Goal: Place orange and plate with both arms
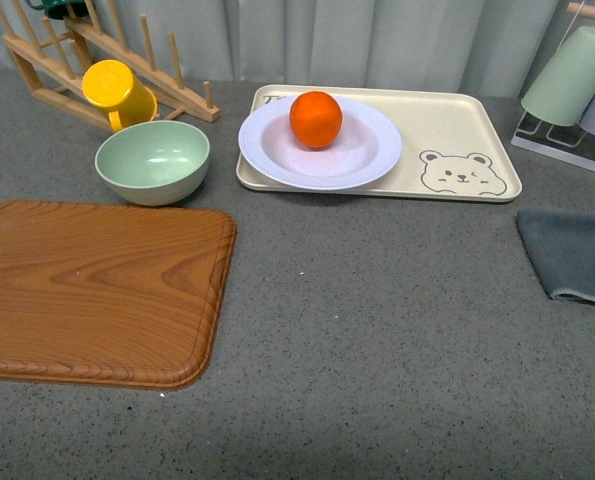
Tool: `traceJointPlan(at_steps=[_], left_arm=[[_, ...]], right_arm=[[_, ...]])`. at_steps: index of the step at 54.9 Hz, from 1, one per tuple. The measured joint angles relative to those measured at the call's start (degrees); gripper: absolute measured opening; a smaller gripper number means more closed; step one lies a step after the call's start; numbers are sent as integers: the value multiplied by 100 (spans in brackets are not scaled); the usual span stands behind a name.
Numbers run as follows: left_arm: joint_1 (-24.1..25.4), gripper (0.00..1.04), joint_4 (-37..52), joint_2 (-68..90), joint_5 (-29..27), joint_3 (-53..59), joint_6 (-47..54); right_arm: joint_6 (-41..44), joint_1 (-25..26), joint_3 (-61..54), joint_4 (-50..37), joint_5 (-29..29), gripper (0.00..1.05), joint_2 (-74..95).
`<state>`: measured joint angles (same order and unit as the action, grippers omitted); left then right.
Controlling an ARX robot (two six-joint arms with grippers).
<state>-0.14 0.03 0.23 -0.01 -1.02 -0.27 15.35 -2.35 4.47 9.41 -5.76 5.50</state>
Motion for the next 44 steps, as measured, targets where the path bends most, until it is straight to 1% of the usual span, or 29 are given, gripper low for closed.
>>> traceJointPlan(at_steps=[10,26,30,35,36,41,42,44], left_arm=[[0,98,0,0,0,0,0],[0,98,0,0,0,0,0],[0,98,0,0,2,0,0],[0,98,0,0,-13,0,0],[0,98,0,0,-11,0,0],[0,98,0,-2,-4,0,0],[0,98,0,-2,-7,0,0],[0,98,0,-2,-4,0,0]], right_arm=[[133,-55,-17,-151,184,96,-87],[83,-44,-46,-212,238,95,-131],[-461,125,-339,-765,472,83,-400],[-1062,227,-411,-907,586,68,-525],[-1099,227,-411,-911,581,66,-525],[-1338,227,-413,-916,553,46,-529],[-1349,227,-413,-916,553,44,-529],[-1386,232,-413,-916,555,37,-529]])
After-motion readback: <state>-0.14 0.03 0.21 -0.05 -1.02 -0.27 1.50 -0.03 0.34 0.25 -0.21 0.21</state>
